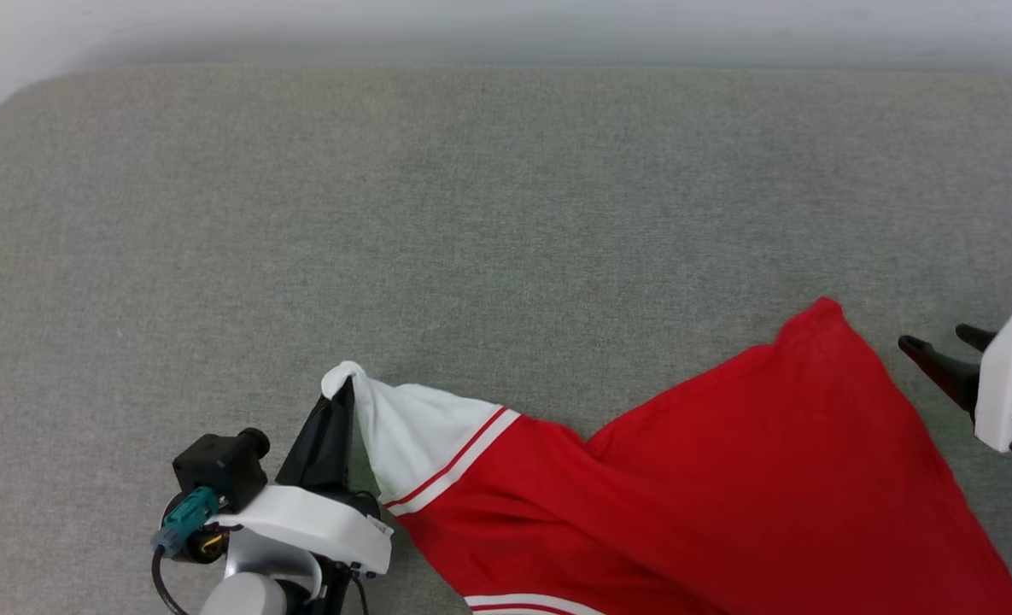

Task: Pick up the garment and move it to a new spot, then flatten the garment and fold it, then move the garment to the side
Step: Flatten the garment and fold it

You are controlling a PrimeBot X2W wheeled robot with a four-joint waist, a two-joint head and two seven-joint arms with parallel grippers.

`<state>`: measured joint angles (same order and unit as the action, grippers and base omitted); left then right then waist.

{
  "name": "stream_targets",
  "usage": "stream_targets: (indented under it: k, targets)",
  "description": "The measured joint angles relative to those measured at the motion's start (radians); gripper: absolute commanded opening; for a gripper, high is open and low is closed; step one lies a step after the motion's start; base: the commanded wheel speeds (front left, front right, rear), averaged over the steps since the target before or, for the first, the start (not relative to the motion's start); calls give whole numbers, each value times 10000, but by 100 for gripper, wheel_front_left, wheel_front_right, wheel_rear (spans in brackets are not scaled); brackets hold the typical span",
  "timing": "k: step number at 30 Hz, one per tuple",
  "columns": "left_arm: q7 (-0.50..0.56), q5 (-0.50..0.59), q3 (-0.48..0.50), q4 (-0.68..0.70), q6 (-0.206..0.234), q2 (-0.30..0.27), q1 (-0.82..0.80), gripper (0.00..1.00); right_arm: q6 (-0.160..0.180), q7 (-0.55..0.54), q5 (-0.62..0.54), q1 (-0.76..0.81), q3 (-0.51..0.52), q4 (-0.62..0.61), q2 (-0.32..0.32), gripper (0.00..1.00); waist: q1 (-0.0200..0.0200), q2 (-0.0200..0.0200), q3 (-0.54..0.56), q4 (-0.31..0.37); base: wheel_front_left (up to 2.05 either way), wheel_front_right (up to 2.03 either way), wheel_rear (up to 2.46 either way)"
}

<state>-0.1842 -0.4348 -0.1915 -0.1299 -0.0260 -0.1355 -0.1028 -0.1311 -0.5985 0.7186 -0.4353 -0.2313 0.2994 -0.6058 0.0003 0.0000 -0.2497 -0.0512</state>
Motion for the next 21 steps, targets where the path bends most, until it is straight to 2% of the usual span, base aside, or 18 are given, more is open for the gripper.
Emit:
stream_targets:
  k: [3, 9, 16, 17, 18, 21]
  targets:
    - [-102, -19, -102, 36, -2, 171, -243, 0, 0, -652, 100, -734, -738, 140, -211, 100, 0, 0, -335, -186, 0, 0, 0]
    - [-295, 86, -293, 144, 6, 295, -635, 0, 2, -976, 307, -1735, -2263, 696, -244, 100, -1, 0, -984, -458, 0, 0, 0]
    - [-391, 111, -345, 31, 10, 320, -812, 0, 21, -1946, 1162, -2659, -3522, 1526, -600, 100, -3, -1, -1436, -655, 0, 0, 0]
    - [-399, 109, -343, -2, 10, 316, -815, 0, 21, -2084, 1292, -2758, -3611, 1595, -623, 35, -3, -1, -1452, -667, 0, 0, 0]
    - [-408, 107, -339, -38, 10, 316, -819, 0, 21, -2134, 1444, -2834, -3699, 1661, -646, 0, -3, 0, -1453, -673, 0, 0, 0]
    - [-437, 86, -337, -159, 8, 316, -827, 0, 21, -2186, 1772, -2953, -3937, 1802, -677, 0, -4, -1, -1391, -678, 0, 0, 0]
